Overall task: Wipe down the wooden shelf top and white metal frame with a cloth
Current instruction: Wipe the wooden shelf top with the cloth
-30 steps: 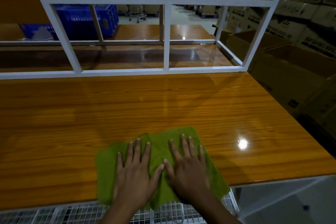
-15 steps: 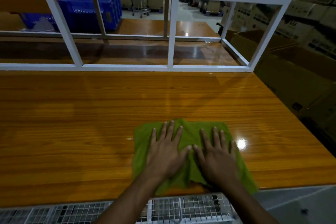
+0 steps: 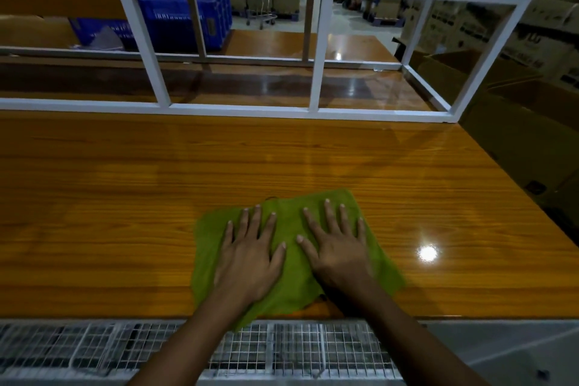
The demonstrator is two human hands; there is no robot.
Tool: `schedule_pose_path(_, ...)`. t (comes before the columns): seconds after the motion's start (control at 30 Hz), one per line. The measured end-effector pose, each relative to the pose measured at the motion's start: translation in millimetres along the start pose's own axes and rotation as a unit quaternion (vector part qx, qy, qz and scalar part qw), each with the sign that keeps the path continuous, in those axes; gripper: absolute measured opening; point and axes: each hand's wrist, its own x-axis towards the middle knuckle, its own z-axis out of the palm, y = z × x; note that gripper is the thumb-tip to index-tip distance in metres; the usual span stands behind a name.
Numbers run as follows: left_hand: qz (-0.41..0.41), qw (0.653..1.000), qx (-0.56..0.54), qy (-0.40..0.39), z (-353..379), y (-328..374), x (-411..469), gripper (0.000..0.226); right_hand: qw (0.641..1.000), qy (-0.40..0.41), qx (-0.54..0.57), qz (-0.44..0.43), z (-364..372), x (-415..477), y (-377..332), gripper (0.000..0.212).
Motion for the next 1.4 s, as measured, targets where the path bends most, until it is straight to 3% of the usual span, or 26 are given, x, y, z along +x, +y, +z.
schedule_pose_path(0.27,-0.006,0.999,0.027,0.034,15,12,-64,0.069,0.999,0.028,-0.004,-0.022,10,-70,-3,0.065)
schedule_pose_path(0.5,0.068,0.998,0.001,0.0,10,68,-29,0.07,0.998,0.031,-0.016,0.058,2,-76,50,0.072)
schedule_pose_path(0.77,0.082,0.996,0.013,-0.028,14,66,54,0.075,0.994,0.022,-0.023,0.109,-9,-7,67,0.082)
schedule_pose_path(1.03,0.007,1.0,0.013,-0.006,10,31,103,0.09,0.998,0.001,-0.023,0.06,-5,73,42,0.083)
schedule_pose_path(1.2,-0.033,0.999,0.013,0.006,4,18,138,0.072,0.999,-0.001,-0.006,0.033,-5,121,39,0.083)
schedule_pose_path(1.4,-0.044,0.999,0.008,-0.007,3,30,195,0.07,0.999,-0.007,-0.007,0.043,-10,161,56,0.069)
